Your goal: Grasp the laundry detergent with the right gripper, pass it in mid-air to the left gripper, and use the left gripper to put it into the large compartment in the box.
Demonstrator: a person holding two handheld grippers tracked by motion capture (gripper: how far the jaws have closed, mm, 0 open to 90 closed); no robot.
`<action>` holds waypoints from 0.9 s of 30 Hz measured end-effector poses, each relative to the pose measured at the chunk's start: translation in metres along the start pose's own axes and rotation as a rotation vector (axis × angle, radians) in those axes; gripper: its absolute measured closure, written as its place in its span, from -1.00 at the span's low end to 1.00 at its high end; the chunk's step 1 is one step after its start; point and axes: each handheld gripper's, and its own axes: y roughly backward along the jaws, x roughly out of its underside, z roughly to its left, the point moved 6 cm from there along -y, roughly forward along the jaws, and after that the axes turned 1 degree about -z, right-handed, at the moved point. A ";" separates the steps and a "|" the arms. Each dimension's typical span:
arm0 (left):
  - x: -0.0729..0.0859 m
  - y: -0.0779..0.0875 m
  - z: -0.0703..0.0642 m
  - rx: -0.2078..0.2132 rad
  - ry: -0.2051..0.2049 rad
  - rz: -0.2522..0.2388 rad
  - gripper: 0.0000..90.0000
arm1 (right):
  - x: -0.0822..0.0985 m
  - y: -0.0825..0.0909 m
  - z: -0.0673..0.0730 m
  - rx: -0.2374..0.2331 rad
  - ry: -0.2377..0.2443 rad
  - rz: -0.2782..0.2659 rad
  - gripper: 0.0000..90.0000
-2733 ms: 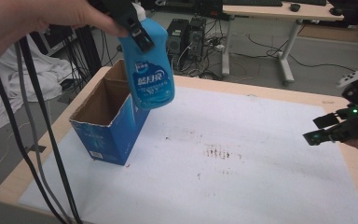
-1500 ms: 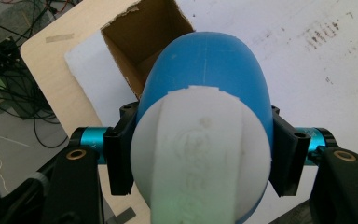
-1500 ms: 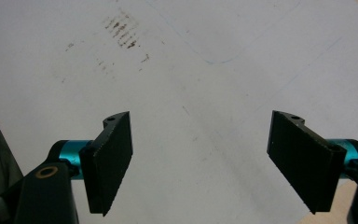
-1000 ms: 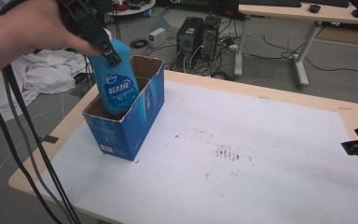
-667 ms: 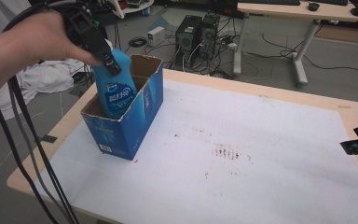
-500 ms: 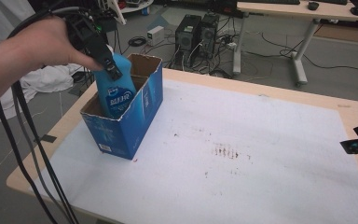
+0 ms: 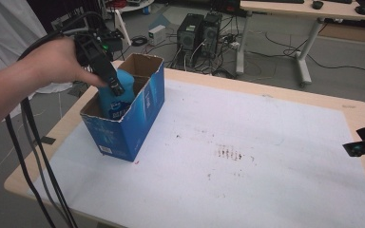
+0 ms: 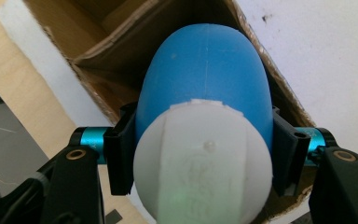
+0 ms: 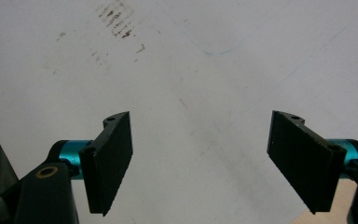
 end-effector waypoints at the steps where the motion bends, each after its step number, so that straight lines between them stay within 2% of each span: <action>1: 0.001 -0.002 0.000 0.002 -0.003 0.004 -0.16 | -0.001 0.000 0.000 0.000 0.000 -0.001 -0.51; 10: 0.005 -0.017 -0.002 0.005 -0.015 0.012 -0.16 | -0.001 -0.002 0.001 -0.002 0.003 0.001 -0.51; 13: 0.005 -0.021 -0.004 0.005 -0.018 0.005 -0.16 | 0.000 -0.003 0.001 -0.002 -0.004 0.001 -0.51; 27: 0.011 -0.034 -0.006 0.007 -0.032 0.029 -0.16 | 0.002 -0.003 -0.001 -0.002 -0.004 -0.002 -0.51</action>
